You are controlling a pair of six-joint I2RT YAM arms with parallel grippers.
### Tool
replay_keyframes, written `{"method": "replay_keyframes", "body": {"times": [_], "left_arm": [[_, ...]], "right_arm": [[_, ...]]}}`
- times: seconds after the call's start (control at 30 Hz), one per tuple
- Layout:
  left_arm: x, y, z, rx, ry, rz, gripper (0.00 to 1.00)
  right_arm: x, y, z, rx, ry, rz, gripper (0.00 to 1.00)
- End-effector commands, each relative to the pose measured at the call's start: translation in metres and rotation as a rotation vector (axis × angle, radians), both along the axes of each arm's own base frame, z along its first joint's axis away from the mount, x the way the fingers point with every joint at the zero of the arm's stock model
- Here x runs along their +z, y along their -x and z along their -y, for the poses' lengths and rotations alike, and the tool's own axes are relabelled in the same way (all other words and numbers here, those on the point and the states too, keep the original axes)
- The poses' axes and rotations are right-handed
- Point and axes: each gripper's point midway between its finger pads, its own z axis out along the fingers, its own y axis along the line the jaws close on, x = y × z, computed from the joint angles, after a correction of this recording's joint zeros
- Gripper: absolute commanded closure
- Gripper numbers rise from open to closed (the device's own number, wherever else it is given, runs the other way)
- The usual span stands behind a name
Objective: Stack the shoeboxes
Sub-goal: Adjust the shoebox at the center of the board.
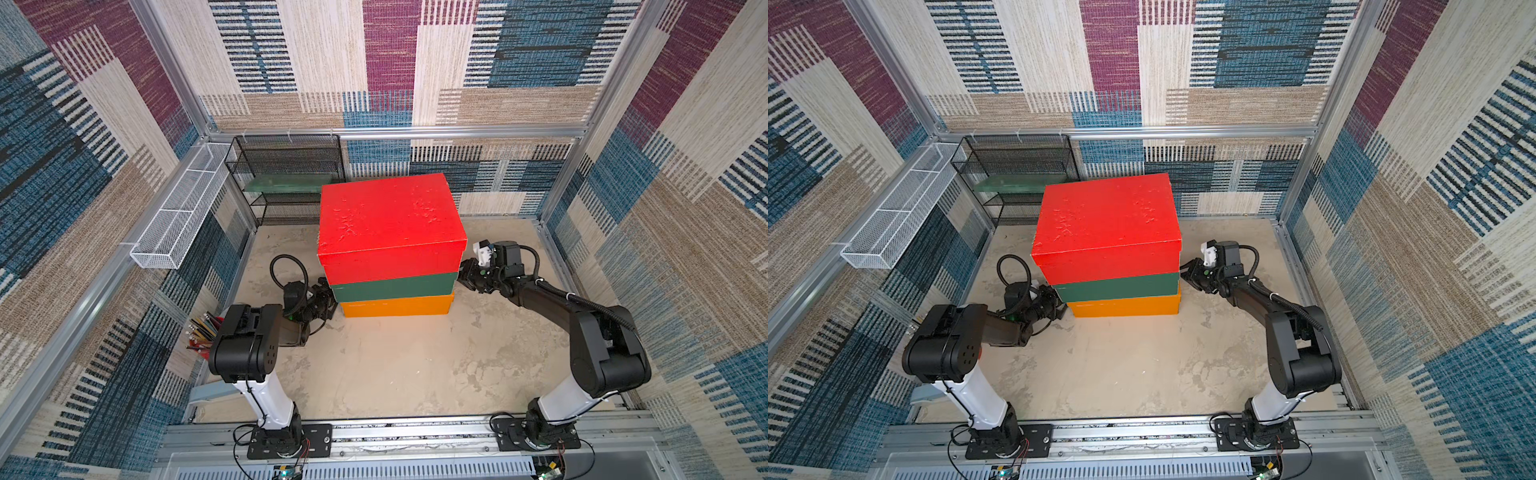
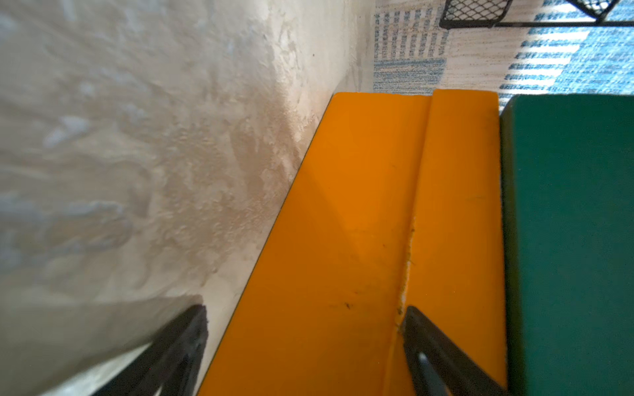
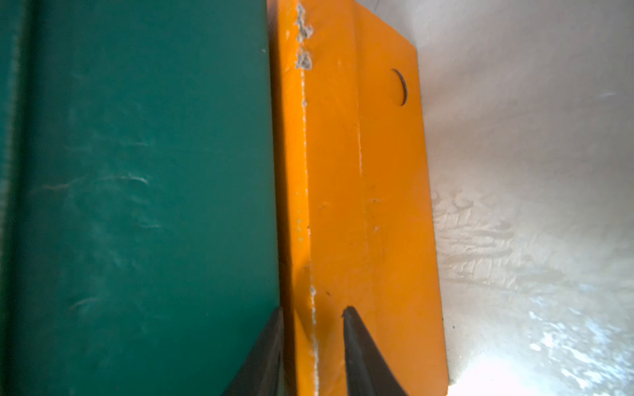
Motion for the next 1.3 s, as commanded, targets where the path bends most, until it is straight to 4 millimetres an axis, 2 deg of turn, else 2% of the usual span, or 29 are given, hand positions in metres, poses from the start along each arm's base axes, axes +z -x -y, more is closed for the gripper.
{"method": "replay_keyframes", "body": {"times": [0.0, 0.2, 0.3, 0.4, 0.53, 0.77, 0.97, 1.27], "left_arm": [[0.007, 0.011, 0.025, -0.161, 0.0, 0.052, 0.09], [0.012, 0.01, 0.026, -0.17, -0.012, 0.057, 0.05], [0.014, 0.01, 0.026, -0.18, -0.023, 0.056, 0.02], [0.015, 0.011, 0.026, -0.188, -0.036, 0.052, 0.0], [0.015, 0.013, 0.025, -0.194, -0.056, 0.042, 0.0], [0.014, 0.014, 0.023, -0.203, -0.083, 0.027, 0.0], [0.009, 0.021, 0.021, -0.216, -0.124, -0.011, 0.0], [0.024, 0.017, 0.015, -0.213, -0.189, -0.01, 0.0]], "right_arm": [[0.021, 0.019, -0.024, 0.144, -0.086, 0.035, 0.67], [0.024, 0.022, -0.015, 0.116, -0.064, 0.045, 0.61], [0.022, 0.019, -0.005, 0.093, -0.052, 0.033, 0.48], [0.023, 0.018, 0.003, 0.078, -0.045, 0.029, 0.42], [0.026, 0.018, 0.009, 0.066, -0.03, 0.033, 0.38], [0.014, 0.021, 0.019, 0.049, 0.01, 0.003, 0.27], [0.011, 0.017, 0.031, 0.021, 0.023, -0.002, 0.2], [0.023, 0.008, 0.039, -0.001, 0.059, 0.016, 0.14]]}}
